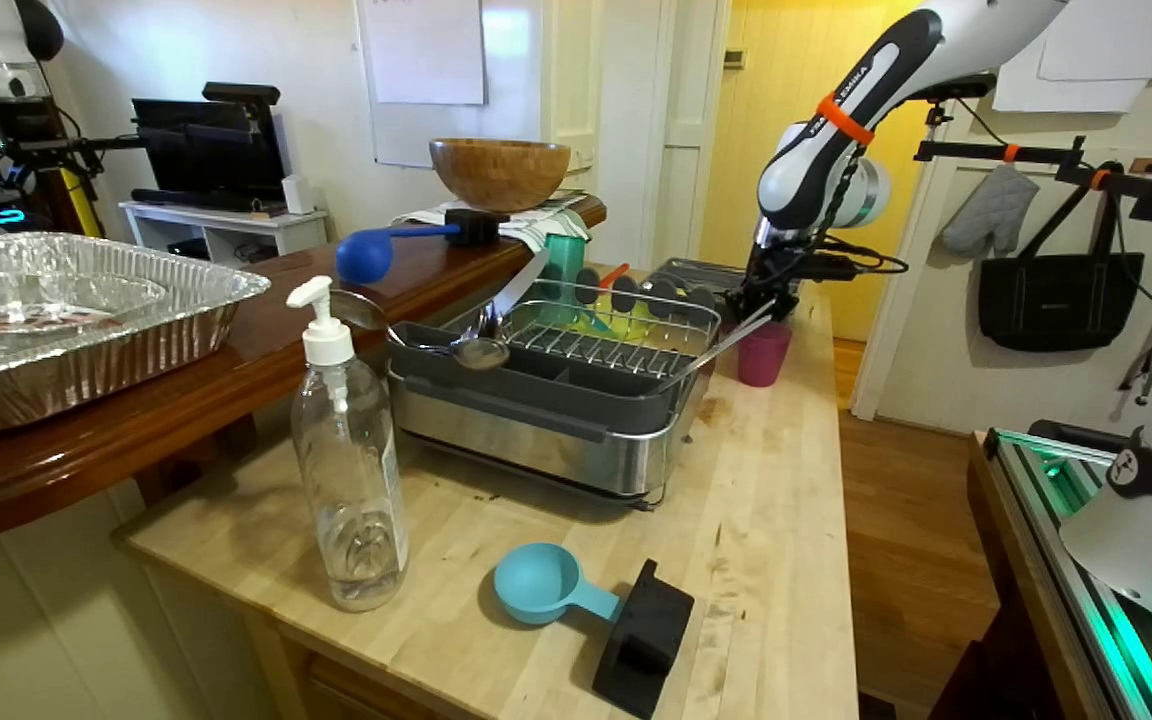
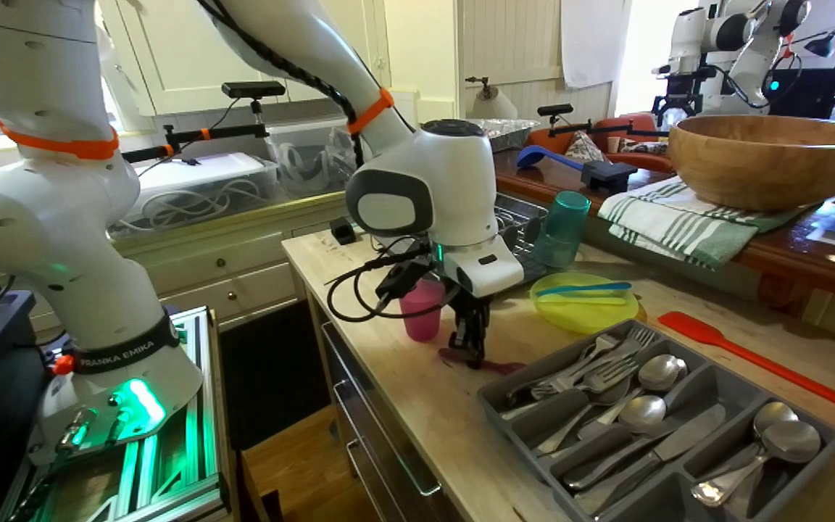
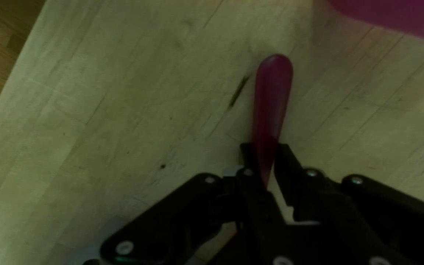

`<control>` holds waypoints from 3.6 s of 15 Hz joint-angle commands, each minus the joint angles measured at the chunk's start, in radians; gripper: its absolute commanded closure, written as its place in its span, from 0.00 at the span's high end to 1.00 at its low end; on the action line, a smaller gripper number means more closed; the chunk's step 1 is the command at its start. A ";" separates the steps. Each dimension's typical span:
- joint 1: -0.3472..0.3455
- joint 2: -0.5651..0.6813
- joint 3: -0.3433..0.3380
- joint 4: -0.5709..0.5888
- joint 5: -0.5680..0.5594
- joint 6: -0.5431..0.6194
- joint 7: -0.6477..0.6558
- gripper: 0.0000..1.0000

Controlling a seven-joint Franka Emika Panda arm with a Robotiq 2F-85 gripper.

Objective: Put the spatula inside the cup

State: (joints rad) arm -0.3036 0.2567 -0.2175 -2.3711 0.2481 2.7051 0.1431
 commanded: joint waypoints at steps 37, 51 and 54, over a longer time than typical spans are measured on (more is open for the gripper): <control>0.081 -0.192 -0.026 0.284 -0.056 -1.161 -0.511 0.05; 0.025 0.076 0.002 0.488 -0.028 -1.285 -0.490 0.05; 0.019 0.105 0.009 0.514 -0.034 -1.307 -0.485 0.05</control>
State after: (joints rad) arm -0.2622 0.3072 -0.2282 -1.9182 0.2034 1.4551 -0.3546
